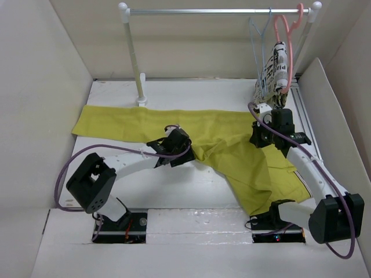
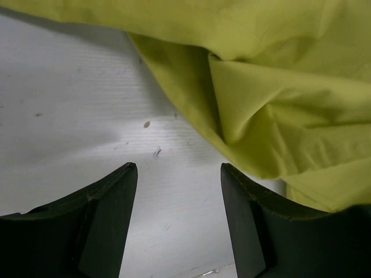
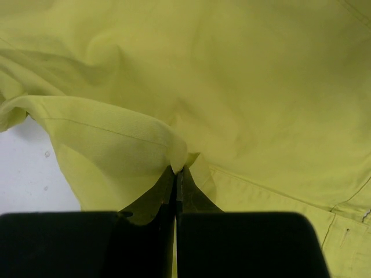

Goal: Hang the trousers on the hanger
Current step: Flatten out the trousers at the center of the board.

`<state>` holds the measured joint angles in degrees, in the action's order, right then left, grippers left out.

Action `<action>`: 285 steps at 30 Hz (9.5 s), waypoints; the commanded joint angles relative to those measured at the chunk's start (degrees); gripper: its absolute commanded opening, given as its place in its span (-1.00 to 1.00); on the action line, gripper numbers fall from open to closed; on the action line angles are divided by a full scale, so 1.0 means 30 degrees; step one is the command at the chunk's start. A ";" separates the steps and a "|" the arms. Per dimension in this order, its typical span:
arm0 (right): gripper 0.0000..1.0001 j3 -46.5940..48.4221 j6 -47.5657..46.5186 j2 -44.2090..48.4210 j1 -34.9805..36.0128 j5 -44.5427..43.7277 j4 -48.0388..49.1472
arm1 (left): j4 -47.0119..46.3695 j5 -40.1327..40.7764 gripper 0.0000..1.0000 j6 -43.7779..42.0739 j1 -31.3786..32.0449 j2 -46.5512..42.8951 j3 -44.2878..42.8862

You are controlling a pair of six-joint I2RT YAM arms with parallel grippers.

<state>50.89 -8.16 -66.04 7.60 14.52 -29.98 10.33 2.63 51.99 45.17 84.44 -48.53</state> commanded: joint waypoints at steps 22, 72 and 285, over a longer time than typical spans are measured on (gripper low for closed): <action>-1.00 0.0583 -0.0999 0.0657 -0.0188 0.1428 0.0383 | -0.2712 0.2666 -0.41 0.5845 -0.0319 0.3317 0.0183; -0.67 -0.0470 -0.1000 0.0305 0.0366 0.2249 0.1056 | 1.6342 0.2372 -1.00 -0.1917 -0.4328 -0.5265 -1.0612; 0.00 -0.4368 -0.0765 0.7658 0.2537 0.5648 -0.1726 | 0.5640 0.4338 -0.15 -0.3179 -2.8122 -0.0406 -0.0433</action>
<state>37.65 -9.89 -43.77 14.68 30.37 -35.68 29.63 17.52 44.27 -39.09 80.97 -48.03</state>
